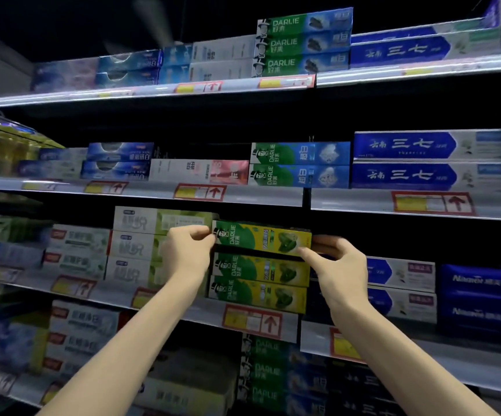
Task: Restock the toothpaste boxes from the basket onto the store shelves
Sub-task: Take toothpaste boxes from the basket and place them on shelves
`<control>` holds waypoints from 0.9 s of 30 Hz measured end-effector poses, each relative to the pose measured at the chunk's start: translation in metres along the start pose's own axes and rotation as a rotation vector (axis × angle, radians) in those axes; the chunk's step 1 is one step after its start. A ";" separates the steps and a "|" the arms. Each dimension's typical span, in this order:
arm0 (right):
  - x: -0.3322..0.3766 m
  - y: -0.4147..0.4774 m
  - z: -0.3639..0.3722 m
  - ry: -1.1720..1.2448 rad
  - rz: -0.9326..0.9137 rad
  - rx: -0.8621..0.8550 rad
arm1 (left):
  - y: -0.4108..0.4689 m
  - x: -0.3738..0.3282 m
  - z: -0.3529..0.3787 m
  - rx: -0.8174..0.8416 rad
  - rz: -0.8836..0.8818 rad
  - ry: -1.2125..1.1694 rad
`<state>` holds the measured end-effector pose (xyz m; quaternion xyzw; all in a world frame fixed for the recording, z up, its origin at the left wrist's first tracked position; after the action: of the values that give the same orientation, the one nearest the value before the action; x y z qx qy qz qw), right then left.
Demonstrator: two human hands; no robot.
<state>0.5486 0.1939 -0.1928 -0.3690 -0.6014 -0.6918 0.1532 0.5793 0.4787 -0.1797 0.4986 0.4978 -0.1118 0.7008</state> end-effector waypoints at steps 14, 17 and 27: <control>-0.024 0.007 -0.003 -0.022 0.040 0.042 | -0.020 -0.010 -0.007 -0.054 0.057 0.255; -0.017 -0.003 -0.012 -0.058 0.046 0.048 | -0.029 -0.013 -0.019 -0.073 0.064 0.216; 0.043 -0.089 -0.104 0.009 0.084 0.185 | -0.136 -0.040 -0.019 0.357 -0.093 -0.310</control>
<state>0.4271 0.1259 -0.2269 -0.3749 -0.6462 -0.6279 0.2182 0.4597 0.4157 -0.2276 0.5679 0.3793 -0.3055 0.6636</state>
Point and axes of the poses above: each hand's wrist, its own y-axis towards the middle knuckle, its own z-axis out of the palm, x = y × z, the point moved 5 cm from there along y, towards the middle knuckle, and after that the axes turned 6 degrees about x, right-handed, at the moved point
